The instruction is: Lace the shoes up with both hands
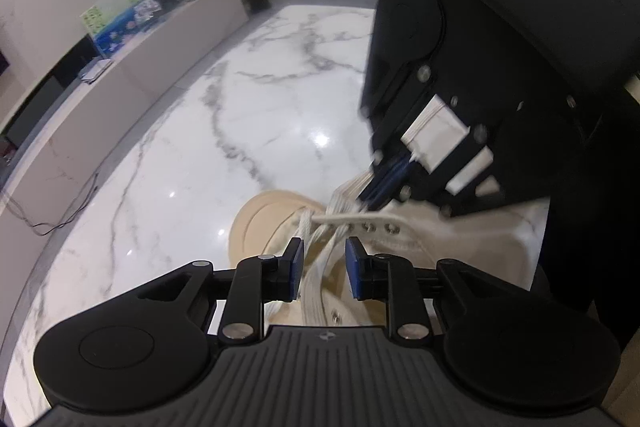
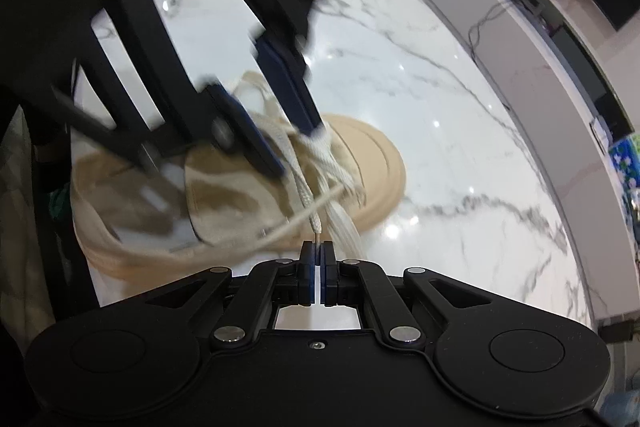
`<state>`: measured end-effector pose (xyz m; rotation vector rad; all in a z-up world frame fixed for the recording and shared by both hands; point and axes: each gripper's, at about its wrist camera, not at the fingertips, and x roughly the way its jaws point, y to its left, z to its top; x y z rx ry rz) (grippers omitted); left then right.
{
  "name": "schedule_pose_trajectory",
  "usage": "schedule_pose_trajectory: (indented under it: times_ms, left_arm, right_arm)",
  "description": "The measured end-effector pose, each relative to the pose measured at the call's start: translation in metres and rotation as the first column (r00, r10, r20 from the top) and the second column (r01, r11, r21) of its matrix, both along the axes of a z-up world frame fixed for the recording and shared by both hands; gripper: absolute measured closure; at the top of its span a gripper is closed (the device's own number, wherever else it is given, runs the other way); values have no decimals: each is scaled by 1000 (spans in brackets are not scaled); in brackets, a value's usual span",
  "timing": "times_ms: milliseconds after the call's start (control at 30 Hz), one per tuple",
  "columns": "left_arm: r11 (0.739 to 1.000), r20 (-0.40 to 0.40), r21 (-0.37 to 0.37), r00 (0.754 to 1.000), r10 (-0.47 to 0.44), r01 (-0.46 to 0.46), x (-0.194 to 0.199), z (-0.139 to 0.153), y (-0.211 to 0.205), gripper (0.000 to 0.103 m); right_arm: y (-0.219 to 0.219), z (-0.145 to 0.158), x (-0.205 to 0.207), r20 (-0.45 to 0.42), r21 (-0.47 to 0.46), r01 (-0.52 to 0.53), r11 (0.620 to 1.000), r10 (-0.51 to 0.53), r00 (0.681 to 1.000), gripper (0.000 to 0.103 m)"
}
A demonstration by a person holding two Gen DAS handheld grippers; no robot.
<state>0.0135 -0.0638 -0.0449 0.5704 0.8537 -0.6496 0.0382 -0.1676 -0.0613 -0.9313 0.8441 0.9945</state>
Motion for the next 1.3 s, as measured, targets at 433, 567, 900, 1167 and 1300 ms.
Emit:
schedule_pose_trajectory:
  times_ms: [433, 567, 900, 1167, 1300]
  left_arm:
    - [986, -73, -78, 987, 141, -147, -7, 7, 24, 81]
    - [974, -110, -119, 978, 178, -191, -4, 6, 30, 81]
    - [970, -99, -120, 975, 199, -210, -7, 6, 35, 80]
    - [975, -66, -33, 974, 215, -218, -7, -2, 28, 80]
    - [969, -102, -81, 970, 223, -231, -5, -1, 34, 80]
  right_arm:
    - [-64, -4, 2, -11, -115, 205, 972, -207, 978, 102]
    - [-85, -7, 2, -10, -158, 279, 947, -284, 959, 102]
    - [-170, -28, 7, -26, -283, 467, 838, -493, 870, 102]
    - [-214, -47, 20, -7, -384, 566, 729, -616, 788, 102]
    - [-216, -49, 23, -31, -376, 577, 725, -632, 774, 102]
